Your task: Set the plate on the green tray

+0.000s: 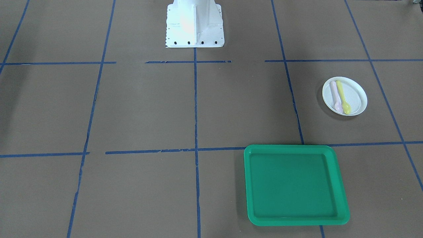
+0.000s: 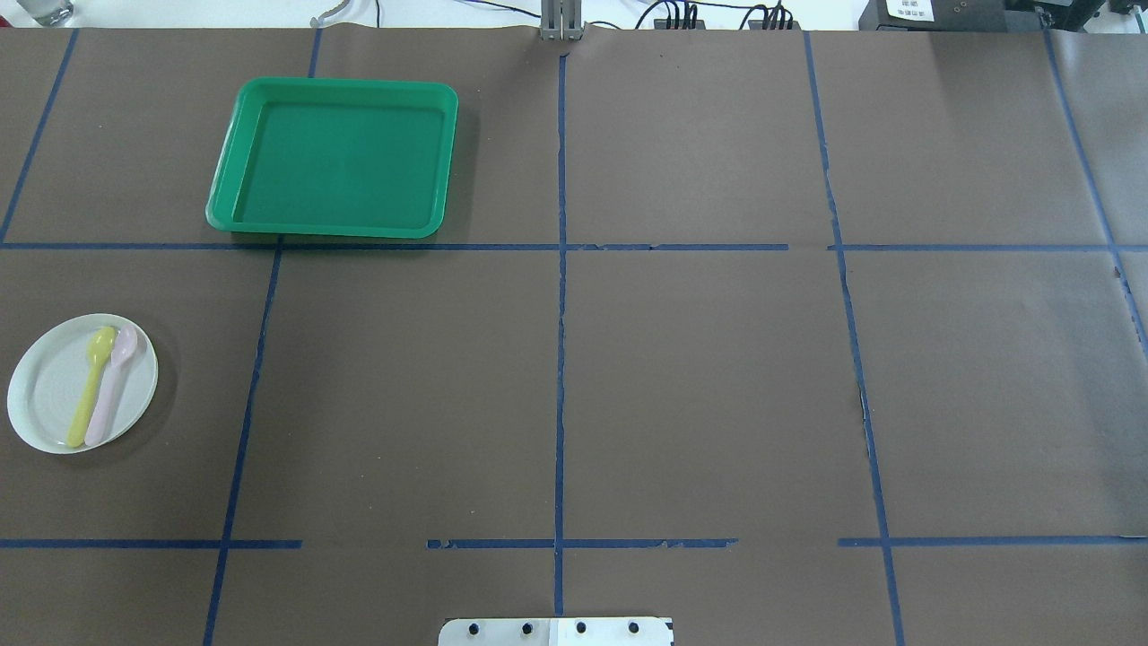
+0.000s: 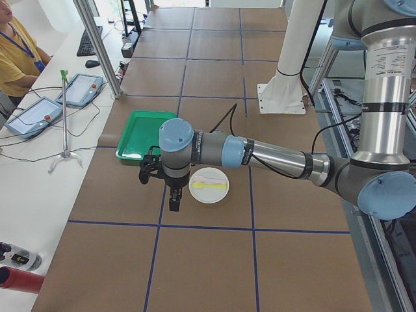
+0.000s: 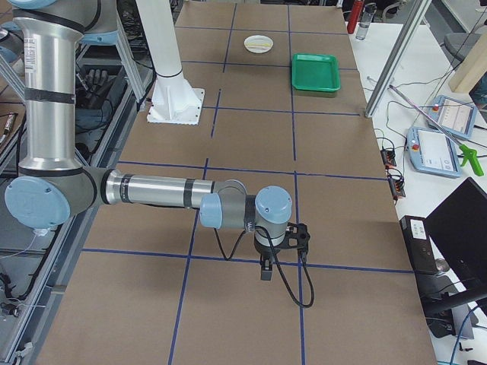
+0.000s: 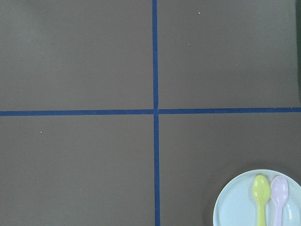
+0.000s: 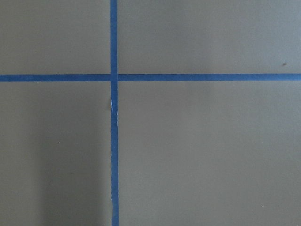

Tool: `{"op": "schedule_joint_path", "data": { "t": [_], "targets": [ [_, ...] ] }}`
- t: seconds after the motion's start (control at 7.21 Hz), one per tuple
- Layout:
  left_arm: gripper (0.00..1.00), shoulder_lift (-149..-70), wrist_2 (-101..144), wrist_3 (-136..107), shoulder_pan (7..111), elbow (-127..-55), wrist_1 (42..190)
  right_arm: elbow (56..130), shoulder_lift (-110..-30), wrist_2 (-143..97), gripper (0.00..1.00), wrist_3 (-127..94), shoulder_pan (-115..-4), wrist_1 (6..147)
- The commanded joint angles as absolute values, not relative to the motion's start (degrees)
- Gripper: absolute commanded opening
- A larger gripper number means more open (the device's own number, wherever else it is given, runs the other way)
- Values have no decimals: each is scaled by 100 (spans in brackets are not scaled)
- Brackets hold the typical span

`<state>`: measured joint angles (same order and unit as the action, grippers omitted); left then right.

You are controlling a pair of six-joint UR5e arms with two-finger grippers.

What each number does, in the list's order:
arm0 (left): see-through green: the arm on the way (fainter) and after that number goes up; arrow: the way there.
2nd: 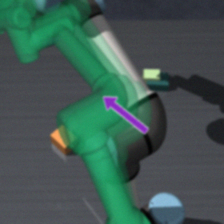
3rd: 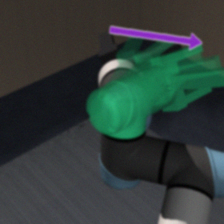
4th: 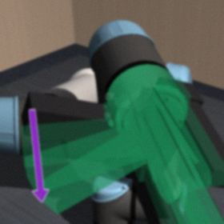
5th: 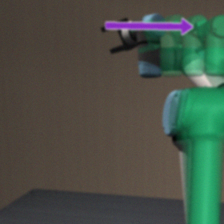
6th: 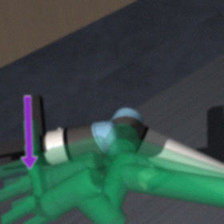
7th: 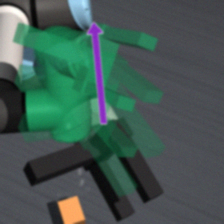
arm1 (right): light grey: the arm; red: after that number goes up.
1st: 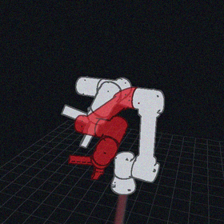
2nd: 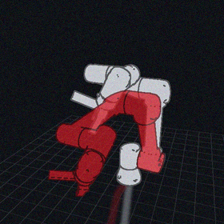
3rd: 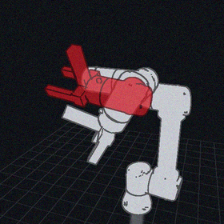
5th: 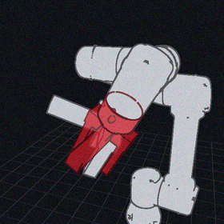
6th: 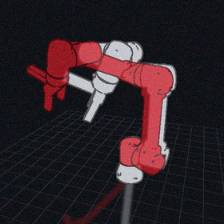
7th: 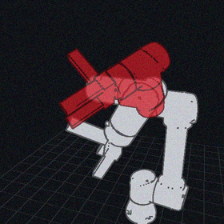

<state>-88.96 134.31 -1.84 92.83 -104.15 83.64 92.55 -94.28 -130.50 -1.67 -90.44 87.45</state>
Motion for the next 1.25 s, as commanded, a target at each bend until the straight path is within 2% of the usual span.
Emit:
{"op": "schedule_joint_path", "data": {
  "t": [0.0, 0.69, 0.83, 1.11],
  "targets": [
    [100, -8842, 13421, -141, 9307, -10467, 8411, 9255, -9431, -13052, 100, -167, -9044, 8745],
    [100, -8807, 13430, -150, 9334, -10362, 8455, 9255, -9431, -13052, 100, -167, -9044, 8745],
    [100, -8789, 13447, -158, 9334, -10580, 8707, 9255, -9431, -13052, 100, -167, -9044, 8745],
    [100, -8511, 13456, -211, 9089, -10442, 9263, 9255, -9431, -13043, 100, -167, -9044, 8745]
  ]
}}
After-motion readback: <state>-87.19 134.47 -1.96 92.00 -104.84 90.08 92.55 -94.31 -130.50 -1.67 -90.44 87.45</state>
